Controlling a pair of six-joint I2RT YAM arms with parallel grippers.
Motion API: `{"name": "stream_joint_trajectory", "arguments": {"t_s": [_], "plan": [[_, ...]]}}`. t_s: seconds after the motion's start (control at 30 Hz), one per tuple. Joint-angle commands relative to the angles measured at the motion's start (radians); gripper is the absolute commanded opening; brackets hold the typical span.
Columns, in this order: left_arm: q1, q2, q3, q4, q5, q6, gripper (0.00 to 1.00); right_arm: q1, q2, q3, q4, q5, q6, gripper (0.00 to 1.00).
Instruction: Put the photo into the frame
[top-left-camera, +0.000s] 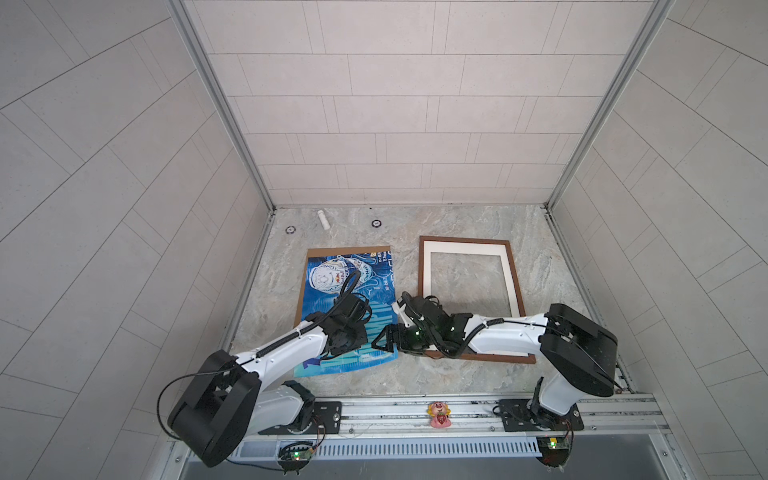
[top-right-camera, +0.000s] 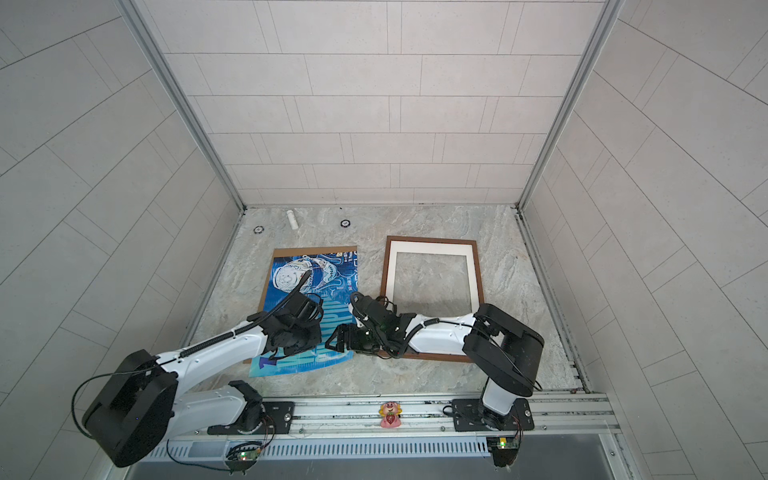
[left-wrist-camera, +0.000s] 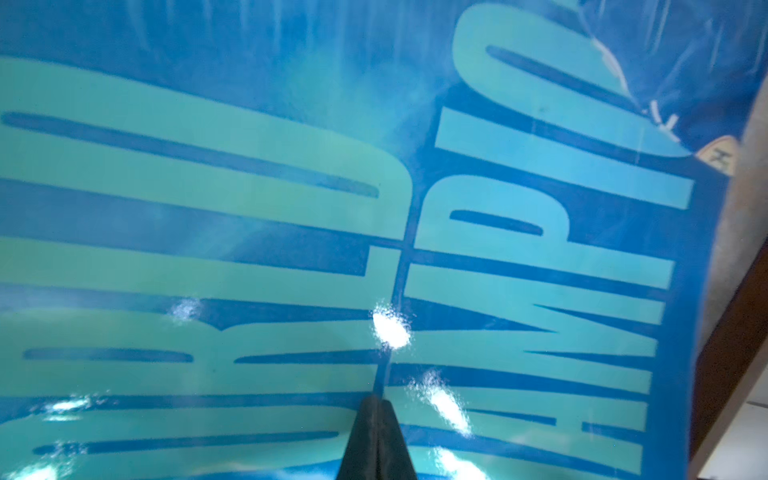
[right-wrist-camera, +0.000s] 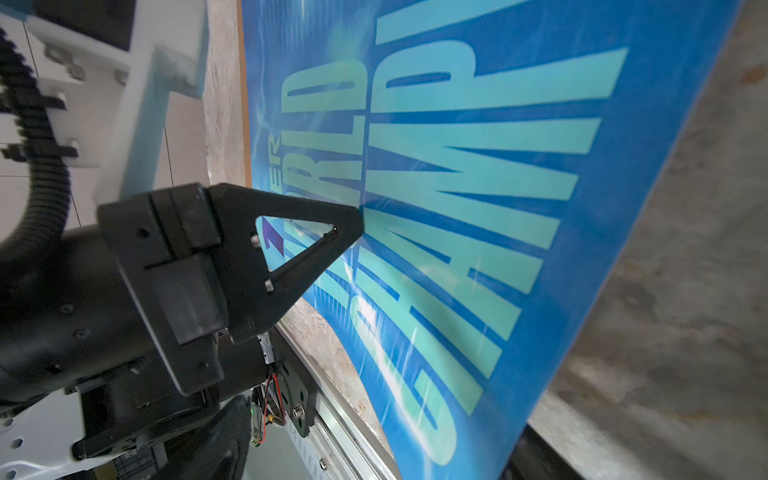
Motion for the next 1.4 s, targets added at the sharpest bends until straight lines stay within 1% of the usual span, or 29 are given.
{"name": "stream_joint_trajectory", "arguments": {"t_s": [0.0, 0.1, 0.2, 0.27, 0.33, 0.4, 0.5, 0.63, 0.7, 0.73, 0.9, 1.0, 1.07, 1.13, 1.2, 1.3, 1.33, 1.37], "plan": [[0.008, 0.043, -0.048, -0.052, 0.044, 0.014, 0.03, -0.003, 0.034, 0.022, 0.002, 0.018, -0.010, 0.83], [0.014, 0.047, -0.047, -0.049, 0.055, 0.016, 0.03, -0.003, 0.056, 0.023, -0.010, 0.034, -0.011, 0.80], [0.021, 0.042, -0.052, -0.035, 0.073, 0.015, 0.04, -0.004, 0.057, -0.015, 0.054, 0.054, 0.006, 0.76], [0.022, 0.043, -0.056, -0.019, 0.092, 0.014, 0.04, -0.004, 0.066, -0.013, 0.064, 0.059, -0.001, 0.74], [0.025, 0.050, -0.057, -0.002, 0.114, 0.015, 0.05, -0.004, 0.080, -0.015, 0.100, 0.063, -0.011, 0.67], [0.025, 0.055, -0.061, 0.013, 0.126, 0.015, 0.04, -0.004, 0.085, -0.022, 0.134, 0.079, -0.014, 0.52], [0.027, 0.054, -0.081, 0.053, 0.146, 0.004, 0.04, -0.003, 0.088, -0.016, 0.126, 0.100, -0.041, 0.45], [0.028, 0.058, -0.091, 0.072, 0.163, -0.005, 0.04, -0.003, 0.115, -0.006, 0.158, 0.087, -0.044, 0.44], [0.030, 0.054, -0.090, 0.072, 0.162, -0.002, 0.04, -0.003, 0.137, 0.001, 0.173, 0.074, -0.043, 0.38], [0.031, 0.054, -0.090, 0.070, 0.162, -0.002, 0.05, -0.003, 0.149, 0.001, 0.187, 0.070, -0.037, 0.37], [0.033, 0.042, -0.104, 0.089, 0.165, -0.014, 0.05, -0.003, 0.184, -0.010, 0.239, 0.065, -0.007, 0.37], [0.036, 0.035, -0.112, 0.101, 0.170, -0.021, 0.05, -0.004, 0.193, -0.008, 0.246, 0.066, -0.009, 0.28], [0.039, 0.030, -0.109, 0.092, 0.173, -0.017, 0.05, -0.003, 0.195, -0.007, 0.251, 0.065, -0.009, 0.21], [0.051, 0.018, -0.098, 0.072, 0.179, -0.009, 0.05, -0.003, 0.190, -0.009, 0.250, 0.065, -0.013, 0.10], [0.070, -0.002, -0.077, 0.040, 0.186, 0.009, 0.06, -0.003, 0.181, -0.011, 0.233, 0.076, -0.021, 0.01], [0.113, -0.039, -0.007, -0.048, 0.198, 0.057, 0.09, -0.002, 0.151, -0.019, 0.180, 0.123, -0.051, 0.00], [0.127, -0.049, 0.030, -0.087, 0.198, 0.076, 0.12, -0.001, 0.135, -0.021, 0.153, 0.146, -0.069, 0.00], [0.138, -0.055, 0.065, -0.116, 0.195, 0.092, 0.19, 0.002, 0.121, -0.022, 0.131, 0.165, -0.086, 0.00]]}}
